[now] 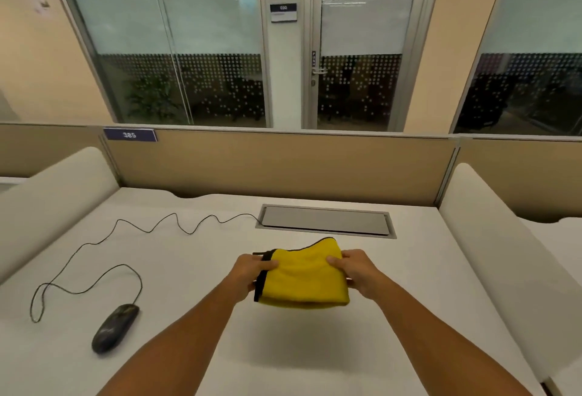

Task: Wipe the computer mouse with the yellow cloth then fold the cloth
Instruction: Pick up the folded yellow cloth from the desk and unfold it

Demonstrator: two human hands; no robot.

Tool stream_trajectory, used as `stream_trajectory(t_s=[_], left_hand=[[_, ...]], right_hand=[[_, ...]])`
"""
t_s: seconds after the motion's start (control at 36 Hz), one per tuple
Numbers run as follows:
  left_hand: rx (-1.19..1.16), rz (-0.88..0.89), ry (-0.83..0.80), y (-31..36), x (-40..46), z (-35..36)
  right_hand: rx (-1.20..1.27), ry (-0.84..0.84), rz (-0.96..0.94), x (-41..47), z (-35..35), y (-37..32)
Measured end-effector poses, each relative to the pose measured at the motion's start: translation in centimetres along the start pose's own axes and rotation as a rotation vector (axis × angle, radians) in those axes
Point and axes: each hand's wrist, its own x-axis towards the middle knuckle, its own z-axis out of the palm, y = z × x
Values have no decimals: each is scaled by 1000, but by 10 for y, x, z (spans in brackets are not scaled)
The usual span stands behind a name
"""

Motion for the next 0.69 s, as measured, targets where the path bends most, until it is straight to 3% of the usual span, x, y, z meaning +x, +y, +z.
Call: stream_trajectory(t_s=[0.19, 0.42, 0.53, 0.69], left_hand=[[10, -18, 5, -11, -17, -33], [-60, 19, -11, -10, -21, -73], [-91, 95, -42, 4, -21, -94], [-200, 382, -31, 36, -24, -131]], right_hand=[[-1, -118, 43, -11, 29, 4], [71, -136, 82, -11, 58, -5], [101, -125, -63, -8, 75, -30], [280, -170, -390, -18, 91, -72]])
